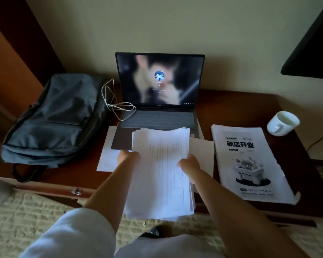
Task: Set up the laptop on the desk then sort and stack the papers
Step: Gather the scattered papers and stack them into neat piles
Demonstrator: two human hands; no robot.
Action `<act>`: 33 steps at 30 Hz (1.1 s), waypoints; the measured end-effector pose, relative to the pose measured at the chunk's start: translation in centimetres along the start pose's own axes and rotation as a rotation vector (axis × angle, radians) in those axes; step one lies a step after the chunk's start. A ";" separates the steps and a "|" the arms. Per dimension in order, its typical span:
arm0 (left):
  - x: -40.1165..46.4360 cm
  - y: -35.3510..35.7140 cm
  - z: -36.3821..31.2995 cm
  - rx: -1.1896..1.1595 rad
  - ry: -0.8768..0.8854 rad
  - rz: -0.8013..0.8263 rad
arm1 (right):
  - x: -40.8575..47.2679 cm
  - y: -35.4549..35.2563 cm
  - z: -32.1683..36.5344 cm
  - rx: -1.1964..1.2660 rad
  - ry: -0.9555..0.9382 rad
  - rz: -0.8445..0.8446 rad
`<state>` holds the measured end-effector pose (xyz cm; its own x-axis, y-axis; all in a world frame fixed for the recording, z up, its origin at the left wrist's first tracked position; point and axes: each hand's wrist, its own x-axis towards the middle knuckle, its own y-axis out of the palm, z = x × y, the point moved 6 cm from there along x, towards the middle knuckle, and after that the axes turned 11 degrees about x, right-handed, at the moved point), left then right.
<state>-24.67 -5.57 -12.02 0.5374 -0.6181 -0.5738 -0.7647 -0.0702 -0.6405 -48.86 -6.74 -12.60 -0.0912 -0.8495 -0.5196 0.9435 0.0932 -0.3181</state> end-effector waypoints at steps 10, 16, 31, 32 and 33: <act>-1.6 1.0 0.0 0.112 0.083 -0.015 | 2.2 -3.6 4.5 -0.577 -0.383 -0.155; -1.4 0.9 0.5 -0.023 -0.033 -0.124 | 5.3 -4.5 4.0 -0.736 -0.363 -0.111; -1.5 1.5 -0.3 -0.014 -0.028 -0.246 | 6.1 -6.7 4.1 -0.693 -0.415 -0.173; -1.3 1.4 0.0 0.027 -0.053 -0.247 | 5.6 -6.9 4.3 -0.591 -0.435 -0.171; -1.3 1.4 0.3 0.074 -0.074 -0.237 | 5.3 -7.2 4.3 -0.510 -0.418 -0.172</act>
<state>-26.33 -4.62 -12.26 0.7251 -0.5319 -0.4374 -0.5877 -0.1468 -0.7957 -54.73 -14.12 -9.63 0.0009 -0.9938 -0.1112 0.6492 0.0852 -0.7558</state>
